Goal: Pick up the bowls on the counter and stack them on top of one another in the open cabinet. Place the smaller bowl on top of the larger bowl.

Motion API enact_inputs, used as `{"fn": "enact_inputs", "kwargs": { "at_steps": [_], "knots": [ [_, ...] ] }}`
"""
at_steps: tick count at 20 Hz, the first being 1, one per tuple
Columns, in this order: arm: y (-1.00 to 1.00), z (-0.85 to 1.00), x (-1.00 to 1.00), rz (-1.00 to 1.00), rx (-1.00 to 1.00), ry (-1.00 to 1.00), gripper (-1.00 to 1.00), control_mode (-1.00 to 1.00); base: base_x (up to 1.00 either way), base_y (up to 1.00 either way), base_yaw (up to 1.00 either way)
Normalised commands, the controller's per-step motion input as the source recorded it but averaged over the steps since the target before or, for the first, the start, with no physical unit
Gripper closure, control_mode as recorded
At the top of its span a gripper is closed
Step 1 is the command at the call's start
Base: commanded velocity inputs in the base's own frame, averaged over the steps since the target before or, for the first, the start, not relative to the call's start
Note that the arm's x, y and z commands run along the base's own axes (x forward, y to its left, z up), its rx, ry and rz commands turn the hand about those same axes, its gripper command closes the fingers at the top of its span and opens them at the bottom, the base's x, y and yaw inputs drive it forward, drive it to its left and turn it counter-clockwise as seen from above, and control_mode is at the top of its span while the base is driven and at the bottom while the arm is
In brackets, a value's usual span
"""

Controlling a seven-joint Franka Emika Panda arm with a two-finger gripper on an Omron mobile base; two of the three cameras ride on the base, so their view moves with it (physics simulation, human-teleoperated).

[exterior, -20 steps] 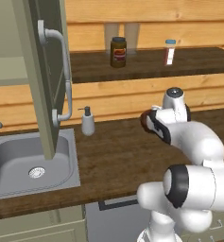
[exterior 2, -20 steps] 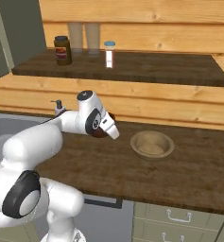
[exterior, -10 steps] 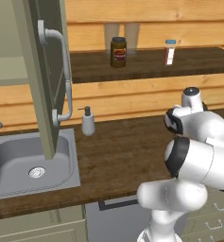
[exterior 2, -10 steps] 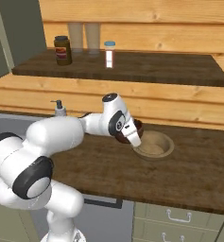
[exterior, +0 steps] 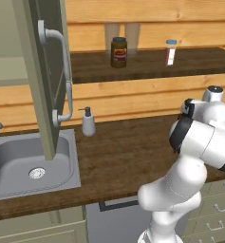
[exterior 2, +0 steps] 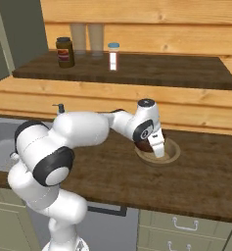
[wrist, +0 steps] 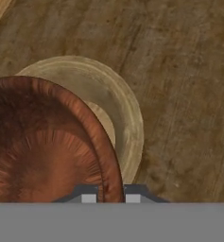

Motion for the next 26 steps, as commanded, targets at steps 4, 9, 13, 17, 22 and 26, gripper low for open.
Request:
{"fn": "enact_inputs", "kwargs": {
  "at_steps": [4, 9, 13, 17, 22, 26],
  "knots": [
    [-0.08, -0.29, 0.14, 0.00, 0.02, 0.00, 1.00, -1.00, 0.00, 0.00, 0.00],
    [-0.06, -0.19, 0.31, 0.00, 0.00, -0.01, 1.00, -1.00, 0.00, 0.00, 0.00],
    [-0.24, -0.24, 0.19, 0.00, 0.00, -0.02, 1.00, -1.00, 0.00, 0.00, 0.00],
    [-0.32, -0.09, 0.21, 0.00, 0.00, -0.01, 1.00, -1.00, 0.00, 0.00, 0.00],
    [-0.35, -0.20, 0.15, 0.00, 0.00, -0.02, 1.00, -1.00, 0.00, 0.00, 0.00],
    [-0.15, -0.23, 0.31, 0.00, 0.00, 0.00, 1.00, -1.00, 0.00, 0.00, 0.00]
  ]
}}
